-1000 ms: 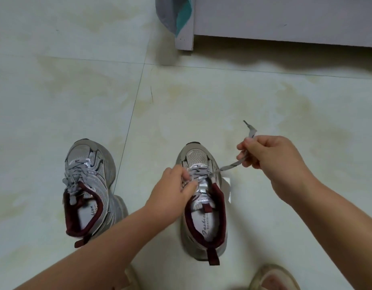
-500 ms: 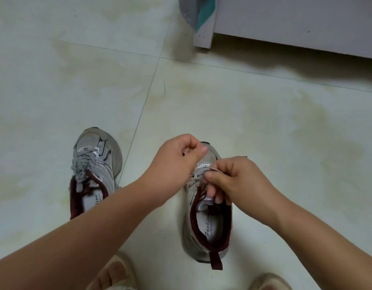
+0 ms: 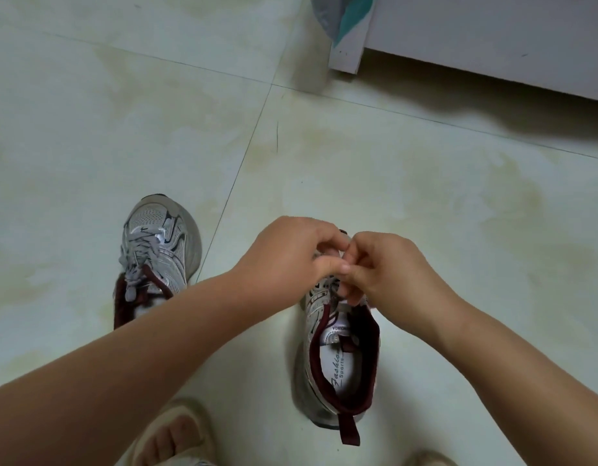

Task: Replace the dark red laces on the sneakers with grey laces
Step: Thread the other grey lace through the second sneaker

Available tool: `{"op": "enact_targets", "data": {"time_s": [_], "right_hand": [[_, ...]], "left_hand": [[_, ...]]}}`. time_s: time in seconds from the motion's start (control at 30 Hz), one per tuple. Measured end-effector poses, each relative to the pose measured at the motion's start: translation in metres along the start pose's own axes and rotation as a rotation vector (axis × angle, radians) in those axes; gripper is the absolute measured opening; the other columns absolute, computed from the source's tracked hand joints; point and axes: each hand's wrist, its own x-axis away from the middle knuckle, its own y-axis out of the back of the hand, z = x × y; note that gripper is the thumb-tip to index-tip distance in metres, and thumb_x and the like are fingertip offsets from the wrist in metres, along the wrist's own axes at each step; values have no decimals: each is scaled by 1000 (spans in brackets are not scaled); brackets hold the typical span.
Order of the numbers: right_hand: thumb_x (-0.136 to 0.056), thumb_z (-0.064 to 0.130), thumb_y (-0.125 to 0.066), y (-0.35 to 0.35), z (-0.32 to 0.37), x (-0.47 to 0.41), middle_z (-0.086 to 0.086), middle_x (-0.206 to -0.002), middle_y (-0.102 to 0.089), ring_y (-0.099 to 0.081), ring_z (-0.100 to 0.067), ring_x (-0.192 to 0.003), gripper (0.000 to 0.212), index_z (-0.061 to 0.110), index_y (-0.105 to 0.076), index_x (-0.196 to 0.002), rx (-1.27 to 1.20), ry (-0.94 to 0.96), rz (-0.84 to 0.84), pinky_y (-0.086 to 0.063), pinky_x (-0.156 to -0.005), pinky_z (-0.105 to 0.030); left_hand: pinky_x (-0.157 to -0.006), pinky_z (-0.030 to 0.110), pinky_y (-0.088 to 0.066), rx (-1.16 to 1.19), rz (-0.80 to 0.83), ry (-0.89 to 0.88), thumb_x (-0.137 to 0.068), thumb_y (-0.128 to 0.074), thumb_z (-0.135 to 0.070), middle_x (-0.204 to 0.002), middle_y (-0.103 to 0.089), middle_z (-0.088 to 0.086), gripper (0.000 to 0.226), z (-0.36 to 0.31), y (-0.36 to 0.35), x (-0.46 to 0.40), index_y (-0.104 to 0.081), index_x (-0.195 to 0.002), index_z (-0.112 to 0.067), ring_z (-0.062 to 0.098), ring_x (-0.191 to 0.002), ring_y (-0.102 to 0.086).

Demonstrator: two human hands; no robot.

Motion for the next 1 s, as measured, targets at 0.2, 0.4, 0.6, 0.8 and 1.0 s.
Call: {"op": "enact_targets", "data": {"time_s": [0.2,0.4,0.6,0.8,1.0], "right_hand": [[-83,21,-66,-8,-15,-1,11,-64,-53,-48,-5,-59,14,29,-54,-82,164,62,-148,-36,-57,-19],[-88,24,-53,-23,-32,10,4,-92,-49,-48,-15,-95,16,24,-68,-90,490,82,-38,-38,-75,-26],[-90,27,-51,-35,-40,7,-2,-98,-45,-46,-24,-105,25,25,-68,-108,594,83,-43,-35,-77,-26],[-84,22,-59,-43,-45,0,0,-89,-42,-48,-20,-96,19,24,-72,-99,432,-17,-113,-32,-68,-26],[-82,13,-62,-50,-47,-6,2,-86,-48,-52,-17,-85,9,18,-69,-80,188,-118,-188,-37,-69,-26]], "left_hand": [[-63,21,-40,-26,27,62,-81,-67,-22,-67,-62,-8,5,20,-5,-5,-69,-77,-19,6,-63,-53],[-59,23,-31,-275,191,54,-89,-56,-20,-71,-52,-12,10,37,-24,-1,-62,-81,-16,8,-68,-46],[-63,26,-30,-424,252,2,-91,-49,-21,-74,-51,-5,16,40,-24,-6,-47,-75,-20,15,-73,-44],[-60,26,-29,-429,266,-14,-90,-53,-21,-76,-53,0,13,36,-34,-15,-57,-79,-14,17,-73,-46],[-49,8,-33,92,91,250,-79,-69,-17,-55,-50,-13,11,49,-46,-6,-64,-69,-17,-4,-49,-46]]}}
